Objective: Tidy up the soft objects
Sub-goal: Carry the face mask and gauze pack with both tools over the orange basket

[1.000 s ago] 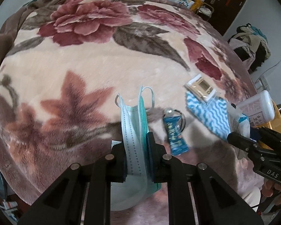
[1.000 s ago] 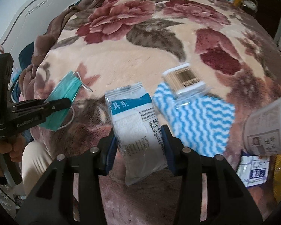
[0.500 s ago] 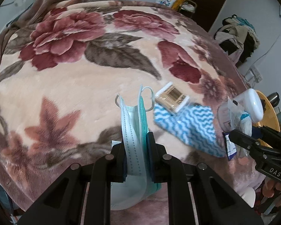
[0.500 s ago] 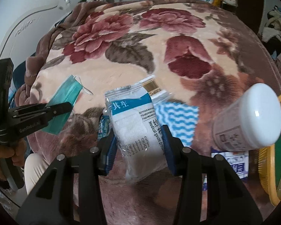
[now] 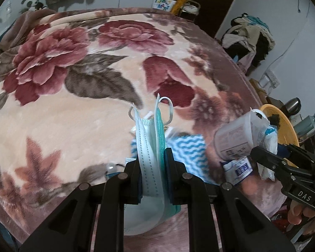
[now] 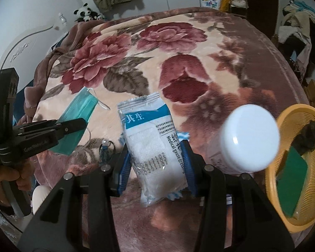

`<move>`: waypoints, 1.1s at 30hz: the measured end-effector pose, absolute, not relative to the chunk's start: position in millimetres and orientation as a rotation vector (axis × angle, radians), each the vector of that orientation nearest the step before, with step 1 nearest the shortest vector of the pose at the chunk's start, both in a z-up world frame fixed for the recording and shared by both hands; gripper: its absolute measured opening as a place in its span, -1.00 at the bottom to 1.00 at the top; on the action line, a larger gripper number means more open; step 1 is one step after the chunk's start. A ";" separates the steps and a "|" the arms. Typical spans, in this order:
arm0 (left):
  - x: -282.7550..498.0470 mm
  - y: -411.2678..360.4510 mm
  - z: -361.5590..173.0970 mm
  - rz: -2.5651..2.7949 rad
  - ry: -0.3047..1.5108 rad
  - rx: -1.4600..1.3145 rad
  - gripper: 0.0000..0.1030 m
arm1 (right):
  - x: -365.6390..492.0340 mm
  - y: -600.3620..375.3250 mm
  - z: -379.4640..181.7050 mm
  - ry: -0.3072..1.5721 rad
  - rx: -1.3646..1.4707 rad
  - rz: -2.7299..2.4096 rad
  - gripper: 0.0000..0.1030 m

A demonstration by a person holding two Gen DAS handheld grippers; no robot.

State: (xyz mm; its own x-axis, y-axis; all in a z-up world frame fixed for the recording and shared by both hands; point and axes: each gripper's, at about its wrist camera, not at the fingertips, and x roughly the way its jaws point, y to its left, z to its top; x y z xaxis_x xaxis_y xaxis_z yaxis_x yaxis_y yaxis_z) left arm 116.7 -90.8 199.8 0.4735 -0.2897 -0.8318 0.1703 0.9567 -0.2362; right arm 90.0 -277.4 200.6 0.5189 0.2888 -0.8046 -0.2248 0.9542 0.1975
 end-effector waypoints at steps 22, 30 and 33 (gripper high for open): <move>133.6 -230.1 229.3 -0.494 1.047 -0.077 -0.68 | 75.9 -401.2 229.9 0.924 0.148 0.119 -0.12; 130.5 -303.1 236.3 -0.598 1.044 -0.028 -0.68 | 63.4 -459.7 230.7 0.914 0.194 0.030 -0.12; 129.4 -330.8 236.7 -0.638 1.048 -0.011 -0.68 | 56.4 -487.6 230.0 0.909 0.225 -0.017 -0.12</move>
State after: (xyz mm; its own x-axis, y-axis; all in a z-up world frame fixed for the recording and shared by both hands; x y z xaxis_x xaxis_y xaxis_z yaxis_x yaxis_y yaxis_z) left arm 129.4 -330.8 236.7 0.3367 -0.4951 -0.8010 0.4845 0.8205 -0.3034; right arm 56.4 -487.6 230.0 0.6160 0.0807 -0.7836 0.1096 0.9763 0.1867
